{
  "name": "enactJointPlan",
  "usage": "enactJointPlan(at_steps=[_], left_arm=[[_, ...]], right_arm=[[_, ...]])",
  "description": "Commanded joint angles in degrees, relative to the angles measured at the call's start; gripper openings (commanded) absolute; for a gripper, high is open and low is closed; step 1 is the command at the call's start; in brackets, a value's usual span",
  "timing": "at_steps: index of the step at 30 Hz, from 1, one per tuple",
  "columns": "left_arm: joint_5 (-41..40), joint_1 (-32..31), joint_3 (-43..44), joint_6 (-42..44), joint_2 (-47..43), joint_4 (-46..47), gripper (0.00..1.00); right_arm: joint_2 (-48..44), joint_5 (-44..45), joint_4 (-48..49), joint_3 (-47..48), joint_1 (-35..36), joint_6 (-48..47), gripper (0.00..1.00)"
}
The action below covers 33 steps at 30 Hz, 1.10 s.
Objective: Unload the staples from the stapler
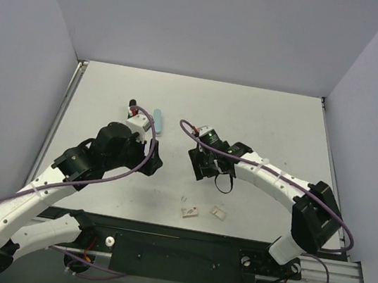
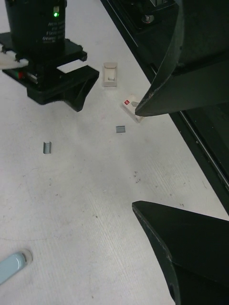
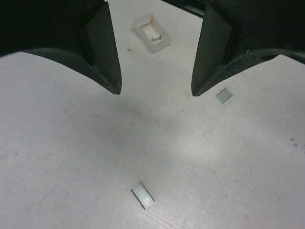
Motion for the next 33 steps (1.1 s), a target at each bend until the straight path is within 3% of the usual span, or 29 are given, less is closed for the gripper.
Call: enactJointPlan(at_steps=[1, 10, 16, 33], left_arm=[[0.0, -0.2, -1.78, 5.04, -3.15, 0.06, 0.82], [1.05, 1.46, -4.86, 7.43, -5.09, 1.55, 0.82], [3.95, 4.8, -6.53, 7.87, -6.67, 2.35, 0.82], [2.99, 6.83, -6.62, 7.43, -7.46, 2.26, 0.82]], right_arm=[[6.6, 1.93, 0.09, 6.39, -0.6, -10.22, 0.57], [16.72, -10.1, 0.36, 16.06, -3.06, -26.56, 0.58], [22.0, -18.54, -1.48, 20.98, -6.66, -28.86, 0.58], [29.21, -14.95, -5.53, 24.15, -7.46, -29.48, 0.56]])
